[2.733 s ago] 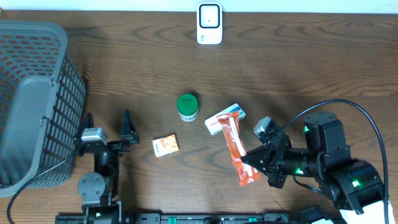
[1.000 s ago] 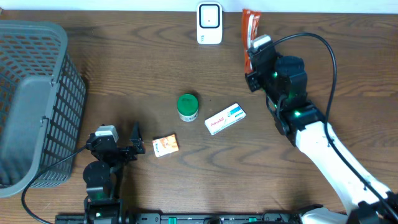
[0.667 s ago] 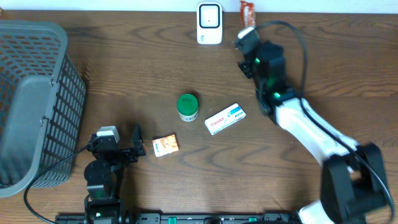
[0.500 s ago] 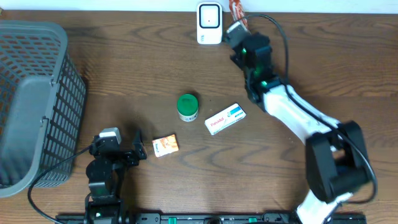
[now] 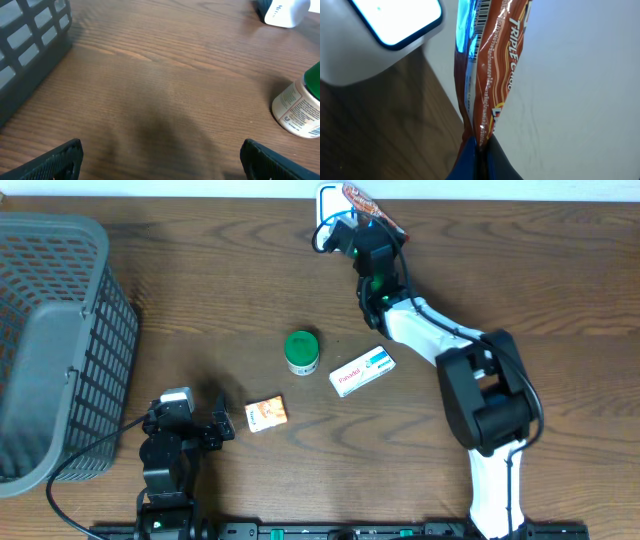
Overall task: Scan the item barcode
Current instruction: 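Hold the Top bar barcode against the scanner face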
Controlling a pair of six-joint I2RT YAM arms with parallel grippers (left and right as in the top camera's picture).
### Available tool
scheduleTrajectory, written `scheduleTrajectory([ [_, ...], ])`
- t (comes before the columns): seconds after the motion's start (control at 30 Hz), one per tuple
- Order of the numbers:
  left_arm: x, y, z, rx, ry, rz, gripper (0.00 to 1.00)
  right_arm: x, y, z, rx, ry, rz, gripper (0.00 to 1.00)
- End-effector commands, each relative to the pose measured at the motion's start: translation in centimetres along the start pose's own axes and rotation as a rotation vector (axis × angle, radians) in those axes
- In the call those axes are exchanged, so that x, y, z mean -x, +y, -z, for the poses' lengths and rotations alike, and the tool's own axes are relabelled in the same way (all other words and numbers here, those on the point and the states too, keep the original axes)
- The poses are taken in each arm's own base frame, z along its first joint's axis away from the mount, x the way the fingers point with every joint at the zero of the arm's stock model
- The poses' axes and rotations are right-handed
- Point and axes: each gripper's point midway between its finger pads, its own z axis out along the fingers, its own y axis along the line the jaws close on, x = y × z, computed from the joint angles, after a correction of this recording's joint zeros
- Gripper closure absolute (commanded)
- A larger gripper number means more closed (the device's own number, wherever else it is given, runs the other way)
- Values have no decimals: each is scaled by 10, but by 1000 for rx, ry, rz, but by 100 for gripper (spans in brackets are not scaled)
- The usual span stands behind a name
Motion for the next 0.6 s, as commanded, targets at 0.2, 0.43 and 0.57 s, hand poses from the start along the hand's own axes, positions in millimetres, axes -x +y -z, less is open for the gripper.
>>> scheduleTrajectory([
  [0.2, -15, 4, 0, 18, 52, -13, 1, 18, 40, -17, -13, 4, 252, 99],
  [0.43, -15, 4, 0, 18, 51, -13, 1, 29, 88, -18, 19, -15, 374, 99],
  [0.57, -15, 4, 0, 18, 51, -13, 1, 26, 90, -17, 18, 7, 382, 99],
])
